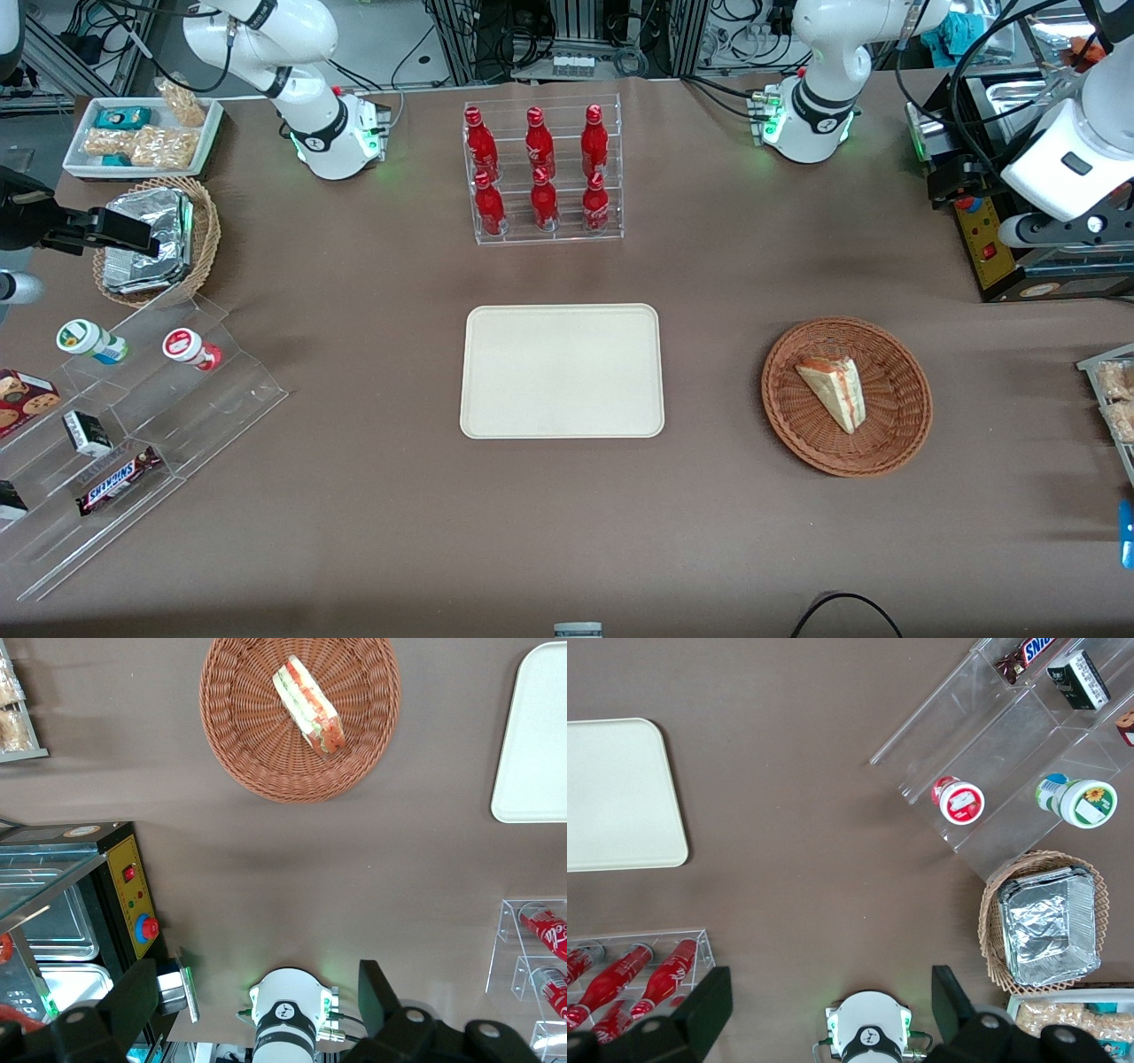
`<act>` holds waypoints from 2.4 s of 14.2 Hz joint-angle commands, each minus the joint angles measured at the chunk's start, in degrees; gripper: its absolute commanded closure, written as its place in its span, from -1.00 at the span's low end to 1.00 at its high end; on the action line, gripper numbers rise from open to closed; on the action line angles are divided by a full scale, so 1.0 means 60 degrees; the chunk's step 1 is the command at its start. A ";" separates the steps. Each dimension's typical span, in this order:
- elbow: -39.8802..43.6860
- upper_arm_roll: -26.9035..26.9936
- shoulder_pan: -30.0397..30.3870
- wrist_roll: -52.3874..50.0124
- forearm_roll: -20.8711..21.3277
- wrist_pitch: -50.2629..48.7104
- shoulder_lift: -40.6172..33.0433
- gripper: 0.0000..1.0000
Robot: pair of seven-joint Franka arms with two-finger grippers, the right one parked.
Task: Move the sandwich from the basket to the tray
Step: 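Move the left gripper down over the wrapped sandwich in the wicker basket, then close the left gripper on the wrapped sandwich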
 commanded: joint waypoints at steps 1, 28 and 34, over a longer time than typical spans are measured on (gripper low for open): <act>0.0265 -0.0003 0.0065 0.0052 -0.0122 0.0000 0.0084 -1.00; -0.7205 0.0070 0.0285 -0.6173 -0.0123 1.1735 0.2236 -1.00; -0.7133 0.0070 0.0300 -0.6904 -0.0137 1.1955 0.2749 0.75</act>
